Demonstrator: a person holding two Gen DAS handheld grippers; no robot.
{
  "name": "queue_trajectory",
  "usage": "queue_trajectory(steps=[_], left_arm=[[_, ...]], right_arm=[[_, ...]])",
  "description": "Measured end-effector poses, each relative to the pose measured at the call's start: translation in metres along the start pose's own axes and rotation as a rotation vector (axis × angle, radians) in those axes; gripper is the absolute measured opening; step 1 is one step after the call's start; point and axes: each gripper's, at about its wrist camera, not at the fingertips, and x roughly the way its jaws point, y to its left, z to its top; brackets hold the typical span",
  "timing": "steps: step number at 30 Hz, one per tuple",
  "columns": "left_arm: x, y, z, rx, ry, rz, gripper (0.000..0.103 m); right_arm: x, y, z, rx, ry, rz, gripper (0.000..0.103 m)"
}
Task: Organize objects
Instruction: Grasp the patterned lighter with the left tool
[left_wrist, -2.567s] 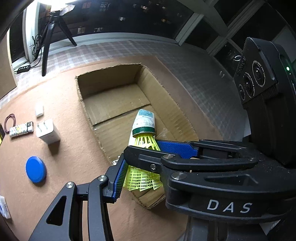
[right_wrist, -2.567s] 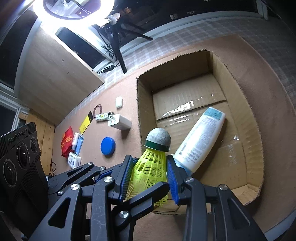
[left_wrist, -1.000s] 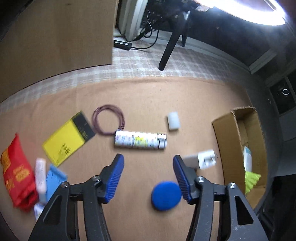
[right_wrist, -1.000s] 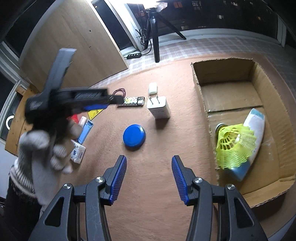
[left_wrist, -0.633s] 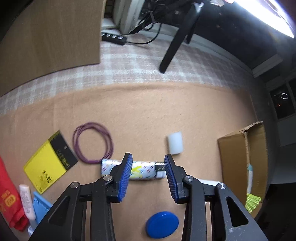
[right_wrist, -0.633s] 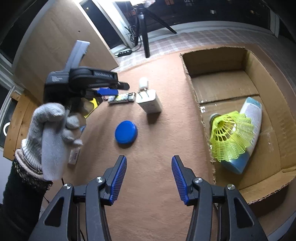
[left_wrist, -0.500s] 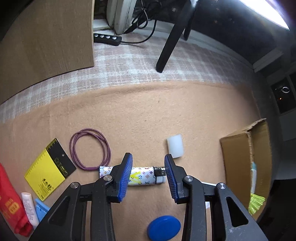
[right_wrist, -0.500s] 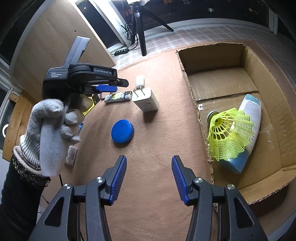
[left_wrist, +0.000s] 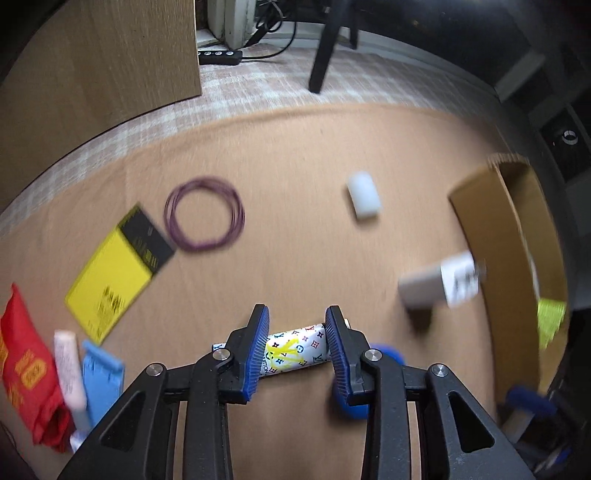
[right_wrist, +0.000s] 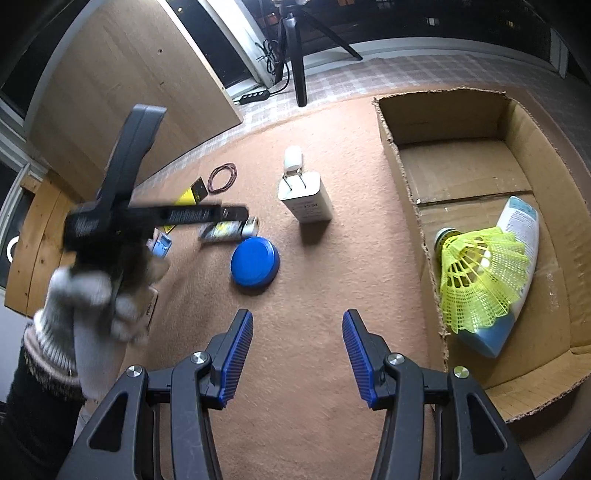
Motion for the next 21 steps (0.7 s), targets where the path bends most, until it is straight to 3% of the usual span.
queue_trajectory(steps=[11,16,21], left_arm=[[-0.026,-0.002,-0.094,-0.011,-0.021,0.011,0.033],[-0.039,-0.002,-0.102,-0.010,-0.061,0.043,0.035],[-0.033,-0.009,-0.085,0.008,-0.075,0.064,0.037]], right_arm=[[0.014,0.012,-0.003,-0.071,0.029,-0.006,0.047],[0.023,0.015,0.000,-0.109,0.030,-0.029,0.047],[0.027,0.012,0.000,-0.106,0.029,-0.049,0.047]])
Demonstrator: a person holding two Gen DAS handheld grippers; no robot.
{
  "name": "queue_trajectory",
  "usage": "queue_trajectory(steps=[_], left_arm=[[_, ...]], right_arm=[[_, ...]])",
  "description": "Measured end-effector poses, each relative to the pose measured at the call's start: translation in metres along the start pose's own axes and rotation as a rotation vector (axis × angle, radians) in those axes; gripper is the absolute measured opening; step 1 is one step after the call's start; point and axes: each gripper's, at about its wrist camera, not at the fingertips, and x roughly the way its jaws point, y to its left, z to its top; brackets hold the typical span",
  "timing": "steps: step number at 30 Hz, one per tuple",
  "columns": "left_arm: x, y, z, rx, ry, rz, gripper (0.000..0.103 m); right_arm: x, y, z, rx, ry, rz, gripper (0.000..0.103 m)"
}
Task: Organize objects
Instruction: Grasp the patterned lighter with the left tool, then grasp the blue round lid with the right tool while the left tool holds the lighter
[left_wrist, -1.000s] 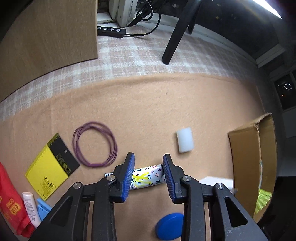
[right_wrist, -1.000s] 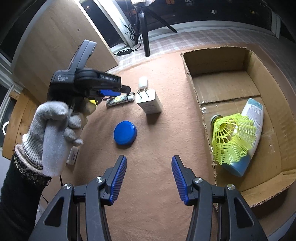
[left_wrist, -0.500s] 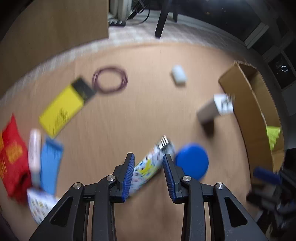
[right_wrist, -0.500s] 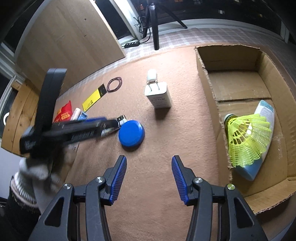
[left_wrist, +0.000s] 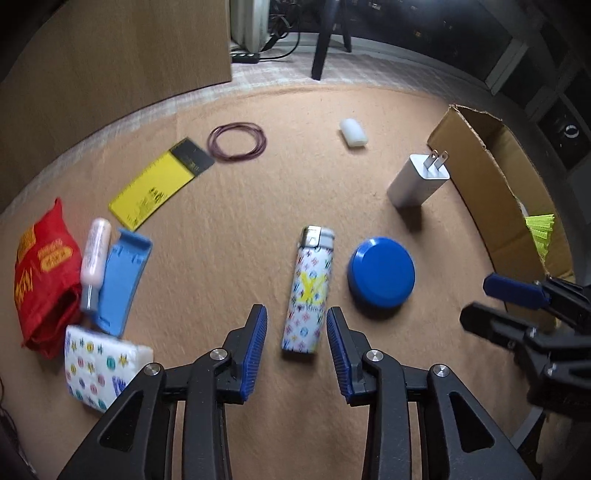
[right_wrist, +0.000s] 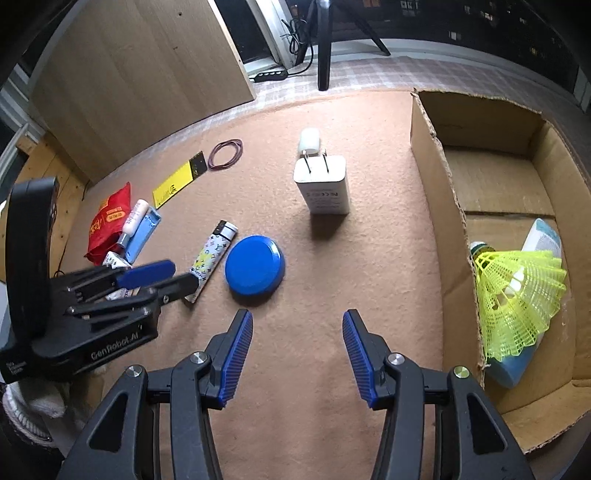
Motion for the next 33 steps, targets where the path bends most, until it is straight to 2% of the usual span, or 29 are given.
queue_trajectory(steps=[5,10,14,24,33], left_arm=[[0.013,-0.007,0.015,0.045,0.006,0.041,0.037],[0.028,-0.007,0.029,0.044,0.030,0.023,0.037],[0.031,0.002,0.032,0.000,0.029,0.007,0.028],[0.016,0.034,0.000,-0.105,0.020,-0.011,0.025],[0.013,0.043,-0.008,-0.125,0.017,-0.024,0.026]], right_arm=[[0.000,-0.007,-0.003,0.022,0.004,-0.002,0.047],[0.000,-0.011,-0.003,0.029,0.002,-0.010,0.047],[0.005,-0.006,0.001,0.009,0.002,-0.022,0.047],[0.037,0.032,0.016,-0.107,0.011,-0.076,0.054],[0.062,0.058,0.027,-0.203,0.035,-0.154,0.054]])
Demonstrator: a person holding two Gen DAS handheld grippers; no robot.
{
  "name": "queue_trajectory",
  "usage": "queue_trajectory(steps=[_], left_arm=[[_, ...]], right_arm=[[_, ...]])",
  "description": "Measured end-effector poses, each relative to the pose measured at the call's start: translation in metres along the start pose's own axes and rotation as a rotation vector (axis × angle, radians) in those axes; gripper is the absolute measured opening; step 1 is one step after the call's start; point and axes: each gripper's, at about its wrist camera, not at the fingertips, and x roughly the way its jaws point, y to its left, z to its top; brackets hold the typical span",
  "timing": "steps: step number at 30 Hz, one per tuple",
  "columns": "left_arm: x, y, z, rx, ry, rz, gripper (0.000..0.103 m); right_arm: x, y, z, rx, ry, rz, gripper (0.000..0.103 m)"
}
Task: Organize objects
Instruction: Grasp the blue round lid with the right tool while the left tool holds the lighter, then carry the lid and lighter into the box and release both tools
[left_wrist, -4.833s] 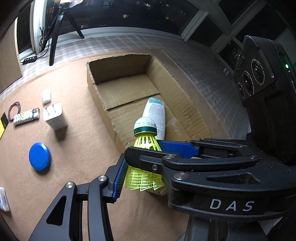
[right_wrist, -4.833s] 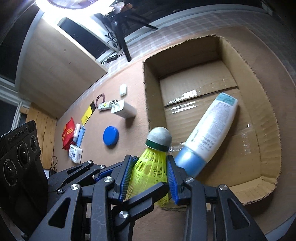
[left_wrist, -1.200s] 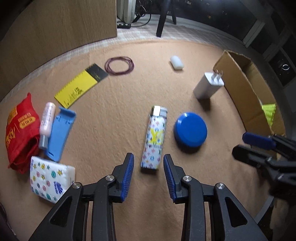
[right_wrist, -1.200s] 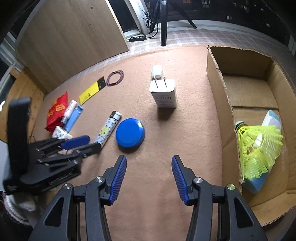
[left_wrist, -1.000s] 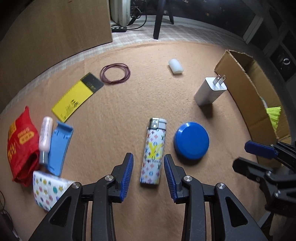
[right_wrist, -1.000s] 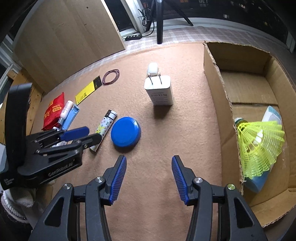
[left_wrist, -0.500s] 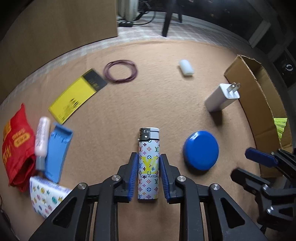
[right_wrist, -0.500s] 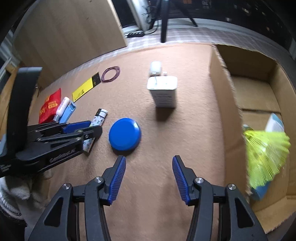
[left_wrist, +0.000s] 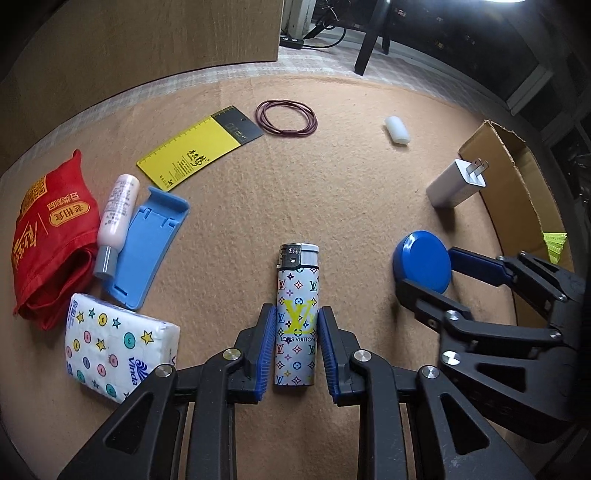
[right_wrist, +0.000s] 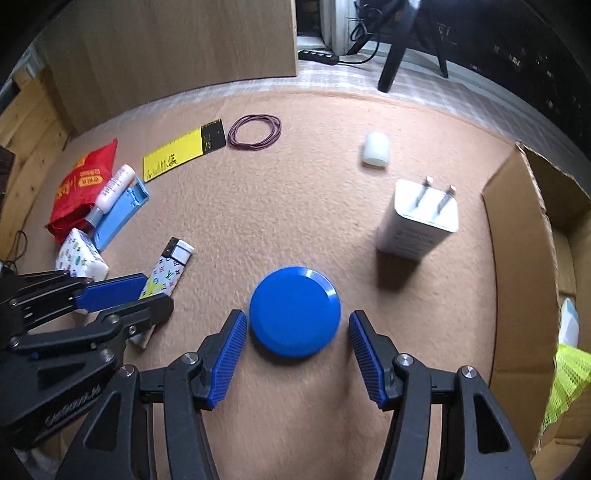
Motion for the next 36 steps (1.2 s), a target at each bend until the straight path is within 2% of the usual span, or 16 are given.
queue_trajectory(steps=[5,9,16,23,29,36], left_arm=[[-0.004,0.002,-0.004,0.006,-0.004,0.000,0.025],[-0.004,0.002,-0.005,0.001,-0.008,0.003,0.025],[-0.010,-0.002,-0.007,-0.010,-0.015,-0.007,0.025],[-0.032,-0.015,-0.007,-0.011,-0.054,-0.030,0.025],[-0.057,-0.058,0.005,0.052,-0.108,-0.070,0.025],[-0.072,-0.144,0.032,0.179,-0.154,-0.139,0.025]], right_arm=[[0.003,0.004,0.002,-0.022,0.003,-0.022,0.054],[0.003,0.005,0.003,-0.032,0.001,-0.036,0.047],[-0.005,0.002,-0.002,-0.021,-0.006,-0.005,0.046],[-0.041,-0.016,-0.012,0.008,-0.062,0.040,0.046],[-0.081,-0.054,-0.026,0.061,-0.118,0.042,0.046],[-0.121,-0.123,-0.050,0.173,-0.174,0.002,0.046]])
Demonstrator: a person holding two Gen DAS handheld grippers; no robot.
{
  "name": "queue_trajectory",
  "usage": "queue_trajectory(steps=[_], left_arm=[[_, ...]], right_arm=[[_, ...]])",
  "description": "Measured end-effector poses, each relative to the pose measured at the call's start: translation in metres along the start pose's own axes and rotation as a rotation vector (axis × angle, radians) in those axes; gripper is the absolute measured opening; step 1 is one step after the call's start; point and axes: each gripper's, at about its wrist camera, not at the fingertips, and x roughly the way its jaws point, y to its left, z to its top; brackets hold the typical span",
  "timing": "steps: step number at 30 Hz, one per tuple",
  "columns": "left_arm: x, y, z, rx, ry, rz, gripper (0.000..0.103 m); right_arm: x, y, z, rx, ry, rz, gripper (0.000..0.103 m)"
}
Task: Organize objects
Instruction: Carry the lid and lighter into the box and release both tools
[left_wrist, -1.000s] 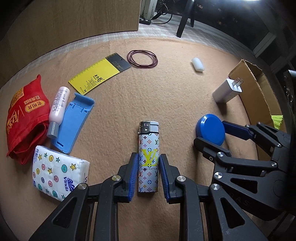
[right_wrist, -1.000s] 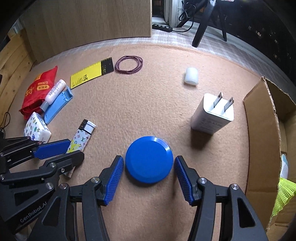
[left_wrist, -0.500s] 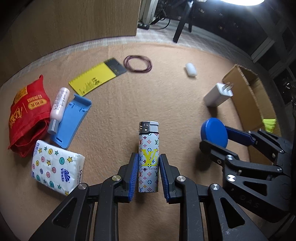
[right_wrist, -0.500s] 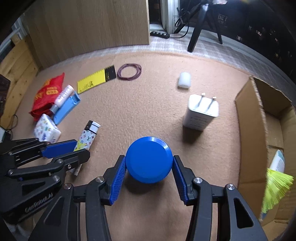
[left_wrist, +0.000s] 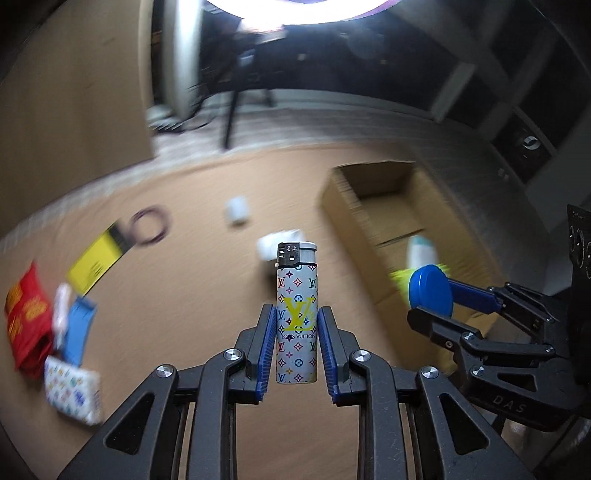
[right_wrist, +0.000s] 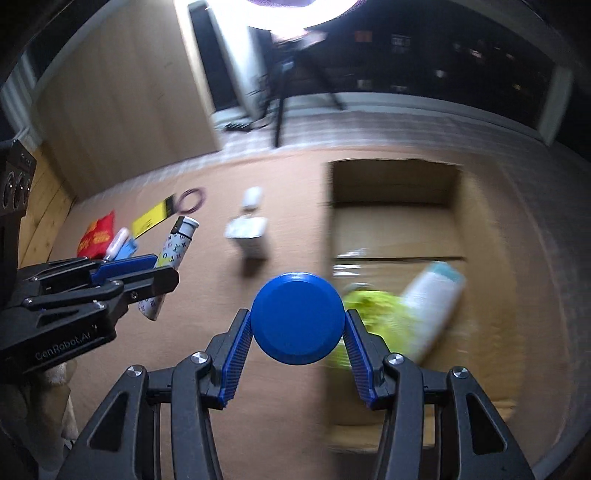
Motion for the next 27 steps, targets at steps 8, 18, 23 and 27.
queue_trajectory(steps=[8,18,23,27], left_arm=[[0.033,-0.088,0.037,0.117,0.003,-0.039,0.025],[0.073,-0.133,0.047,0.171,0.041,-0.035,0.025],[0.068,-0.130,0.047,0.174,0.030,-0.026,0.036],[0.056,-0.115,0.044,0.143,0.021,-0.016,0.040]], right_arm=[[-0.016,-0.076,-0.014,0.115,-0.012,-0.065,0.046],[-0.008,-0.104,-0.025,0.148,0.012,-0.073,0.047],[-0.011,-0.104,-0.026,0.153,-0.001,-0.076,0.053],[-0.013,-0.099,-0.024,0.155,-0.008,-0.075,0.058]])
